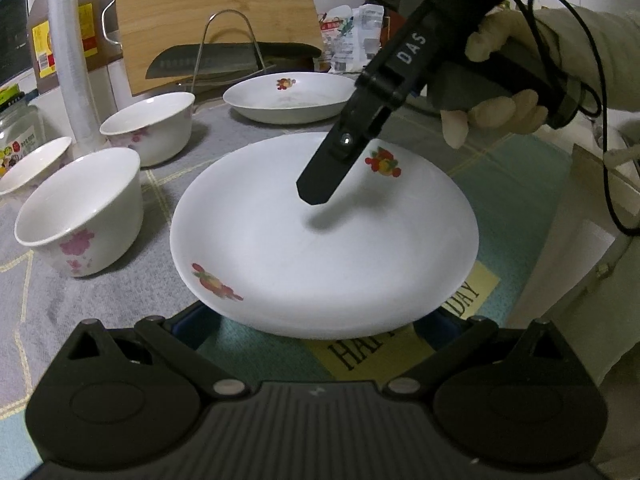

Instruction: Organize plates and bowls

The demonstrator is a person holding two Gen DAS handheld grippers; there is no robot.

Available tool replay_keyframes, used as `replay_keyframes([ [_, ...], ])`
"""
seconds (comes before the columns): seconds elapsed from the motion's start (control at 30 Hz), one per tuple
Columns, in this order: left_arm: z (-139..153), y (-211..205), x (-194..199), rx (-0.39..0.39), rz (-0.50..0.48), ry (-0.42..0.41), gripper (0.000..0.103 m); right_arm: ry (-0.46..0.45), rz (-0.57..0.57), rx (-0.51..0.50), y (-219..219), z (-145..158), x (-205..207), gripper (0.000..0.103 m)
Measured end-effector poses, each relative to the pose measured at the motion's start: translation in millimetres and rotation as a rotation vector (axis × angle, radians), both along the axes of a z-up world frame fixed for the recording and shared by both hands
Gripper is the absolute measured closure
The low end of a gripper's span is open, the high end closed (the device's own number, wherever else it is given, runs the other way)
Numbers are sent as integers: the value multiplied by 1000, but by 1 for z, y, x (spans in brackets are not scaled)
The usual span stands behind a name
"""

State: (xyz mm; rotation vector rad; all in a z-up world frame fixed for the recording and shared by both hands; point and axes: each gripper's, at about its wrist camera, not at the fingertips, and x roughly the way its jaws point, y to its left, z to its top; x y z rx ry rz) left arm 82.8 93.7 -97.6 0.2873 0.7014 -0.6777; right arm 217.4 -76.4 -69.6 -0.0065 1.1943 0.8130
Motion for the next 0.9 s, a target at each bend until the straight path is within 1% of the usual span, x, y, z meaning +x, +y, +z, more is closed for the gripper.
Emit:
replay_keyframes([
  [0.13,0,0,0,10,-15,-9,0,13,21,-5,0,1,2,0],
  [0.43,1,-1,2,8,-7,5,0,-19,65,-60,8,2,-2,0],
  [0.57,2,-1,2,12,-4,11,0,-28,75,-81,10,2,-3,0],
  [0.9,4,0,1,7,6,11,0,-27,78,-92,14,4,-7,0],
])
